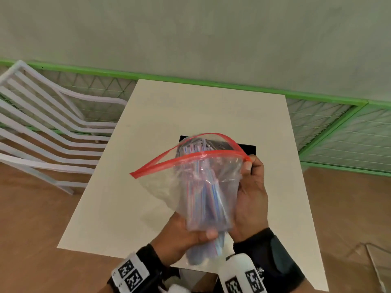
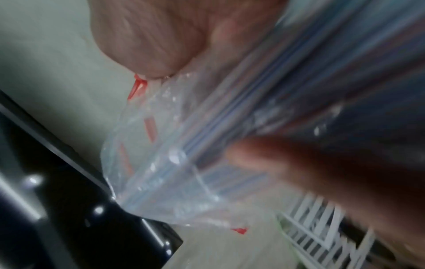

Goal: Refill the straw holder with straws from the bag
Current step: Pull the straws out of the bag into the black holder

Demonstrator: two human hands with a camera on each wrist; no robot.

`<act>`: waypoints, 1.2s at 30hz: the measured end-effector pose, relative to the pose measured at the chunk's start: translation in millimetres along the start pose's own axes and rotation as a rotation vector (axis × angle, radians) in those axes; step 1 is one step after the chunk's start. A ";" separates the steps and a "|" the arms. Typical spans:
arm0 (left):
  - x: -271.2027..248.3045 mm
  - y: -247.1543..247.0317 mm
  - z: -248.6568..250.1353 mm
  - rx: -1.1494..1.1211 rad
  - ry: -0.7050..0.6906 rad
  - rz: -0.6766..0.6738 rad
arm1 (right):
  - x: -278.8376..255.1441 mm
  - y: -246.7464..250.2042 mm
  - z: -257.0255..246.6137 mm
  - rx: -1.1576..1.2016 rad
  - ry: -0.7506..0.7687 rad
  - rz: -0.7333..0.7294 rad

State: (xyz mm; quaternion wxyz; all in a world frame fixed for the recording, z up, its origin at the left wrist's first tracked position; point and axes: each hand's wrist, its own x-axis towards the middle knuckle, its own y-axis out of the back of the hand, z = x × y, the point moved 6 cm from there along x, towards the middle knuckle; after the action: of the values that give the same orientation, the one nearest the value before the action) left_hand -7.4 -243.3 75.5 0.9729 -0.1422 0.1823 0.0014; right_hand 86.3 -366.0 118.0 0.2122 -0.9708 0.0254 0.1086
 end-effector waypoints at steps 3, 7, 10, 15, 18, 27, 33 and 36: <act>8.2 -6.4 24.6 0.106 -0.114 0.048 | 1.1 -0.8 -7.0 -0.154 0.000 0.047; 13.6 -3.5 40.4 0.077 -0.174 0.046 | -1.5 -7.8 -2.8 -0.193 -0.001 0.092; 13.0 -5.9 37.2 -0.074 -0.149 0.034 | -8.3 -15.6 -6.0 -0.076 -0.006 0.046; 12.9 -6.3 33.6 -0.181 -0.132 0.039 | -17.1 -22.2 -17.2 0.003 0.057 -0.032; 12.7 1.7 42.7 -0.067 -0.179 0.052 | -25.0 -21.9 -23.0 0.020 0.112 -0.088; 3.5 10.7 76.8 0.180 -0.407 0.109 | -29.5 -23.7 -77.9 -0.081 0.222 -0.430; 1.6 9.2 69.2 0.148 -0.389 0.093 | -21.5 -36.9 -81.8 -0.146 0.013 -0.469; 0.9 1.0 55.9 0.102 -0.313 0.083 | -23.9 -39.9 -64.9 0.030 -0.099 -0.392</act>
State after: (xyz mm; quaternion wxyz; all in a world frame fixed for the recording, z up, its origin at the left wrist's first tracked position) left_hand 13.2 -226.9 124.8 0.9945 -0.0832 0.0339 0.0544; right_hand 79.8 -356.8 197.0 0.2449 -0.9473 -0.1730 0.1125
